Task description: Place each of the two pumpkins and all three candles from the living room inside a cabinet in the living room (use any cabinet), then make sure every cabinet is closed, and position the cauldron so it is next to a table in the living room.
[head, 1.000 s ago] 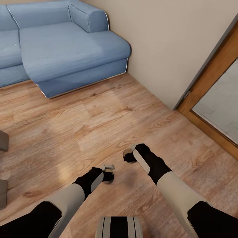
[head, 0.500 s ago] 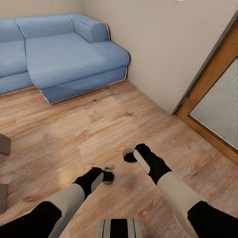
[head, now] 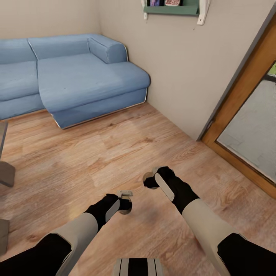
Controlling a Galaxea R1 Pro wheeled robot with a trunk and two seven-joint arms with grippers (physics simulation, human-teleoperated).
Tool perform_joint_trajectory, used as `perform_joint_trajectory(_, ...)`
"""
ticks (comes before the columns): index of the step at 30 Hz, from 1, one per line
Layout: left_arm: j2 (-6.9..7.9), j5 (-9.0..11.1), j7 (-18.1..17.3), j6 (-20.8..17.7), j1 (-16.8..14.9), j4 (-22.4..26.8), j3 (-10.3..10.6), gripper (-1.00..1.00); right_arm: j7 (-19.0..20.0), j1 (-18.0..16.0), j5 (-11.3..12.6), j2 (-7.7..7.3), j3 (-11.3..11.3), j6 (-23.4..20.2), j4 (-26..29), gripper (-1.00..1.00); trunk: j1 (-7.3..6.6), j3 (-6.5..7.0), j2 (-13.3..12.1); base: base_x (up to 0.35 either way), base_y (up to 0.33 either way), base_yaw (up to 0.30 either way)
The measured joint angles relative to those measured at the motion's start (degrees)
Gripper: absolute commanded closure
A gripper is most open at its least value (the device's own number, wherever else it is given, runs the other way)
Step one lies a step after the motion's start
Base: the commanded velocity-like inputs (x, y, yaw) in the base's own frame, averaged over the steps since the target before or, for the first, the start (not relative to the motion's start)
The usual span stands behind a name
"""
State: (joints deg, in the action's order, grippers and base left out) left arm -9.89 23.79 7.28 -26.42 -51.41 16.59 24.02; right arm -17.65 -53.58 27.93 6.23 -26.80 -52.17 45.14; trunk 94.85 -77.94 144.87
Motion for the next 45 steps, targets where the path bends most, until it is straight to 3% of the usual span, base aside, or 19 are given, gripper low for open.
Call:
perform_joint_trajectory(7, 0.43, 0.0, -0.1, -0.2, 0.0, 0.1, -2.1, 1.0, 0.0, 0.0, 0.0, -0.05, 0.0, 0.0, 0.0, 1.0, -0.18, 2.18, -0.1, 0.0, 0.0, 0.0)
perform_joint_trajectory(19, 0.71, 0.0, -0.5, -0.3, 0.0, 0.4, -3.5, 1.0, 0.0, 0.0, 0.0, -0.05, 0.1, 0.5, 0.0, 1.0, -0.49, 5.86, -0.3, 0.0, 0.0, 0.0)
perform_joint_trajectory(28, 1.67, 0.1, -0.5, -0.3, 0.0, 0.4, -5.6, 1.0, 0.1, 0.0, 0.1, -0.18, 0.1, 2.9, -0.5, 1.0, -0.72, 7.92, -0.4, 0.0, 0.0, 0.0)
perform_joint_trajectory(36, 1.73, 0.1, -0.4, -0.3, 0.0, 0.4, -5.9, 1.0, 0.4, 0.0, 0.1, -0.41, 0.0, 3.1, -3.5, 1.0, -0.92, 9.69, -0.5, 0.0, 0.0, 0.0)
perform_joint_trajectory(40, 1.83, 0.0, -0.3, -0.2, 0.0, 0.2, -6.2, 1.0, 0.5, 0.0, -0.1, -0.4, 0.1, 7.7, -8.3, 1.0, -1.03, 10.59, -0.5, 0.0, 0.0, 0.0)
perform_joint_trajectory(45, 2.84, -0.1, -0.3, -0.2, 0.0, 0.2, -9.1, 1.0, 0.5, 0.0, 0.1, -0.4, 0.2, 10.4, -9.4, 1.0, -1.16, 11.7, -0.6, 0.0, 0.0, -0.108)
